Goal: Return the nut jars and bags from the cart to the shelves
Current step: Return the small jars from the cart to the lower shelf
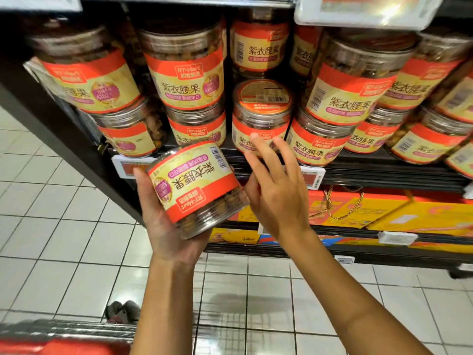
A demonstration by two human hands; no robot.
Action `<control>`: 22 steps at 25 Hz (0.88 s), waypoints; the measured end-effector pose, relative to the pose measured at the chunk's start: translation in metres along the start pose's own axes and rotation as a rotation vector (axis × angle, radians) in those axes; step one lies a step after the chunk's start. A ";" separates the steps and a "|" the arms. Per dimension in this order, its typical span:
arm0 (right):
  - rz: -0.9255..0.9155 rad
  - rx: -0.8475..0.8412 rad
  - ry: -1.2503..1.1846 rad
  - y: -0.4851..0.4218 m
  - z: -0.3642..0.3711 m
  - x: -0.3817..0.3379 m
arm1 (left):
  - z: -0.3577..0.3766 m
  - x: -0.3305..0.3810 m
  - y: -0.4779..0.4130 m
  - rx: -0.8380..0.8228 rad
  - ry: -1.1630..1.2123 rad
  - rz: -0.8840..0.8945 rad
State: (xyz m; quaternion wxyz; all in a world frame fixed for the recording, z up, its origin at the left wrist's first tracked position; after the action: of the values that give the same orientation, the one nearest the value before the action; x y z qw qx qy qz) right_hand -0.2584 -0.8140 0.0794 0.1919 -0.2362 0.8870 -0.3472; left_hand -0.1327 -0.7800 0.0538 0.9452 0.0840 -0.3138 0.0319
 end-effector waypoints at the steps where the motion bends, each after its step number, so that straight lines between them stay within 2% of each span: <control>1: -0.004 0.000 -0.022 -0.002 -0.003 0.001 | 0.001 0.003 -0.001 -0.002 -0.016 0.028; 3: 0.066 -0.020 -0.178 -0.005 -0.011 0.003 | 0.003 0.002 -0.002 0.005 -0.053 0.047; 5: 0.304 0.011 -0.580 -0.006 -0.023 0.016 | 0.009 0.000 0.001 0.016 -0.072 0.031; 7: 0.626 -0.105 -1.031 -0.008 -0.027 0.022 | 0.017 -0.001 0.006 0.032 -0.140 -0.020; 8: 0.692 -0.208 -1.108 -0.009 -0.030 0.023 | 0.022 0.000 0.008 0.032 -0.193 -0.081; 9: 0.652 -0.319 -1.091 -0.013 -0.036 0.021 | 0.028 0.003 0.009 0.019 -0.269 -0.159; 10: 0.538 -0.418 -0.992 -0.018 -0.046 0.015 | 0.037 0.006 0.011 -0.003 -0.366 -0.260; 12: 0.136 -0.480 -0.673 -0.027 -0.067 -0.004 | 0.053 0.011 0.015 -0.066 -0.582 -0.475; 14: -0.244 -0.403 -0.439 -0.032 -0.084 -0.024 | 0.062 0.011 0.018 -0.104 -0.653 -0.623; 16: -0.369 -0.297 -0.456 -0.032 -0.094 -0.030 | 0.069 0.010 0.025 -0.112 -0.555 -0.739; 17: -0.357 -0.219 -0.495 -0.032 -0.098 -0.026 | 0.067 0.011 0.028 -0.124 -0.506 -0.757; 19: -0.184 -0.057 -0.613 -0.029 -0.099 -0.014 | 0.068 0.013 0.029 -0.149 -0.516 -0.724; 20: 0.013 0.027 -0.731 -0.026 -0.097 -0.006 | 0.067 0.014 0.029 -0.092 -0.576 -0.655; 22: 0.576 0.185 -1.139 -0.016 -0.078 0.010 | 0.056 0.014 0.029 0.130 -0.767 -0.372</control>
State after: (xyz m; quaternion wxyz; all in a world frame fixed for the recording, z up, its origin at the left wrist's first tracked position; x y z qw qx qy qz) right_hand -0.3017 -0.7886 0.1425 0.7380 -0.1185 0.6403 -0.1769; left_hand -0.1574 -0.7609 0.1104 0.7426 0.2044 -0.6192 -0.1527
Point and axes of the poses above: each hand's wrist, its own y-axis away from the middle knuckle, its own z-axis out of the palm, x = y × z, the point moved 6 cm from there along -y, towards the middle knuckle, and after that the axes turned 3 degrees about -z, right-handed, at the moved point
